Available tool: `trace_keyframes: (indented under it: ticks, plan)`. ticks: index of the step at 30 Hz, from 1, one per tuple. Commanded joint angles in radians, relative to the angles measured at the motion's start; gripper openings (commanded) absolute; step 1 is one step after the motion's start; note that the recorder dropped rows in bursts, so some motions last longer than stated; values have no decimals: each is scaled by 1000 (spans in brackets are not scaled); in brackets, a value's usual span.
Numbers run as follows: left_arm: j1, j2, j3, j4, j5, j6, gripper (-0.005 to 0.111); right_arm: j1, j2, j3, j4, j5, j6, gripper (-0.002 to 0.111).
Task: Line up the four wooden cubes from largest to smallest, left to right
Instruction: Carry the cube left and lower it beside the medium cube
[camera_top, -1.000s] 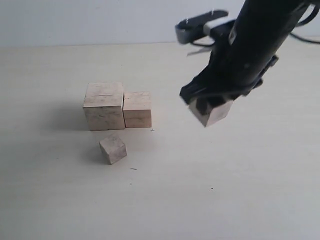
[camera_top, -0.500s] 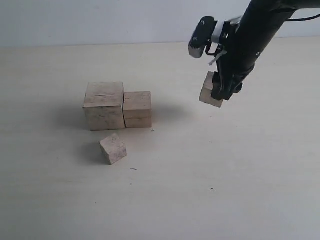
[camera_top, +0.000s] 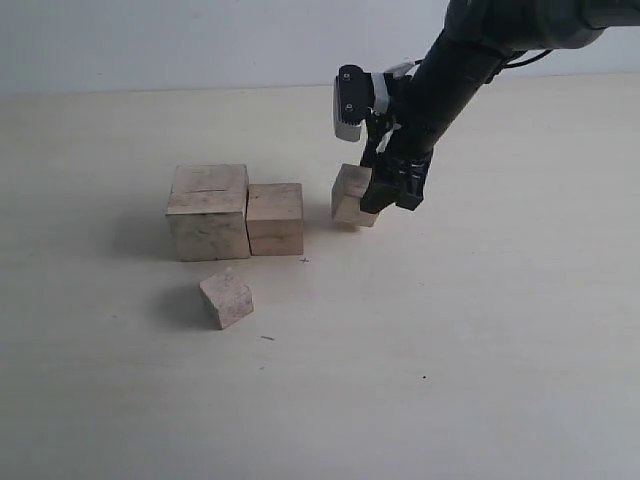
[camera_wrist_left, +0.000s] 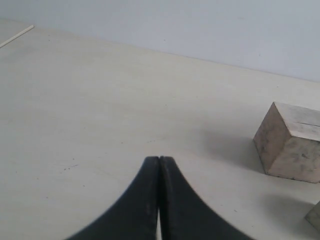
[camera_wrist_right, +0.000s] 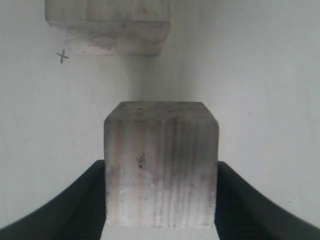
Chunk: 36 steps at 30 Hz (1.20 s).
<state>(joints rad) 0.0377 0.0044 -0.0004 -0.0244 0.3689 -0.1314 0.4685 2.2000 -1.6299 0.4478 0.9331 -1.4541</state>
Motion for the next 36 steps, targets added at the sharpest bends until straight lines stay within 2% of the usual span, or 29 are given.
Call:
trace_keyframes:
  ticks: [1,8,14,26,29,31,34,35,36]
  plan:
    - [-6,-4,0,2,-4,-2,0,-3,13,-13,53,16,-11,0]
    - [-6,-4,0,2,-4,-2,0,39,19,-13,67,13,-30,0]
    - [-6,-4,0,2,-4,-2,0,77,47,-13,-17,15,-7,0]
    - [-6,-4,0,2,-4,-2,0,90,58,-13,-14,5,15,1]
    - [-6,-4,0,2,-4,-2,0,90,58,-13,-14,5,15,11]
    - [-6,-4,0,2,-4,-2,0,90,58,-13,-14,5,15,22]
    - [-6,-4,0,2,-4,-2,0,90,58,-13,-12,5,15,42]
    - [-6,-4,0,2,-4,-2,0,90,56,-13,-4,3,15,55]
    - [-6,-4,0,2,-4,-2,0,90,56,-13,-2,0,15,60]
